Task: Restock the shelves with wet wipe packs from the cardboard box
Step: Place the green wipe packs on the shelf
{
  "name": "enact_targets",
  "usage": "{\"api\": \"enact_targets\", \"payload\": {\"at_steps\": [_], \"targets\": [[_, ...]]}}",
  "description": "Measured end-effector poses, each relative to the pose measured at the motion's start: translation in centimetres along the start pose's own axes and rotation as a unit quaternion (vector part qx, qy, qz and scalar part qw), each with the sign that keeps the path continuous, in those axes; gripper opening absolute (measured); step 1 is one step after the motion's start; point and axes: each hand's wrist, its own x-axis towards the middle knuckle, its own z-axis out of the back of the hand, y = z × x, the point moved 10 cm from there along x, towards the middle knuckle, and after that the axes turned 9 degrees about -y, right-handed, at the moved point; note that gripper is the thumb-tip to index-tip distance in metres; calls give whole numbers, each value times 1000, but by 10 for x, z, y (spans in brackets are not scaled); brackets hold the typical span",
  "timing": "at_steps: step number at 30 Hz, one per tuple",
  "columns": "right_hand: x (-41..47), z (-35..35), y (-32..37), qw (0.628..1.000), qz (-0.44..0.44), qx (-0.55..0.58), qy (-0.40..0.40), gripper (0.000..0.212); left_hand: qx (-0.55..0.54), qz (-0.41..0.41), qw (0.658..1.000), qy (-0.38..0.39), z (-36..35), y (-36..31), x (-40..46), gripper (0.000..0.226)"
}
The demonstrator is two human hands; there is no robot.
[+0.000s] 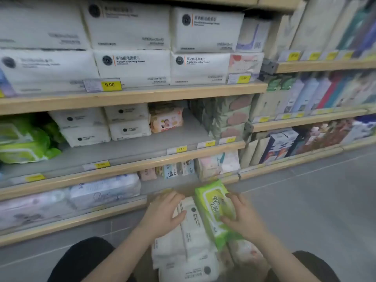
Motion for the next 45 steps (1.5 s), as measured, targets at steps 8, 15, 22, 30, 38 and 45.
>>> {"api": "enact_targets", "payload": {"at_steps": [8, 15, 22, 30, 38, 45], "targets": [[1, -13, -5, 994, -94, -43, 21, 115, -10, -11, 1000, -27, 1, 5, -1, 45], [17, -56, -17, 977, -180, -89, 74, 130, -57, 26, 998, 14, -46, 24, 23, 53], [19, -46, -16, 983, -167, -65, 39, 120, -76, 49, 995, 37, -51, 25, 31, 60], [8, -24, 36, 995, 14, -100, 5, 117, -171, 122, 976, 56, -38, 27, 32, 83], [9, -25, 112, 979, 191, -66, -33, 113, -432, 272, 856, 74, -27, 58, 25, 93], [12, -30, 115, 964, 253, -78, -40, 111, -480, 306, 819, 71, -32, 63, 16, 98]]}}
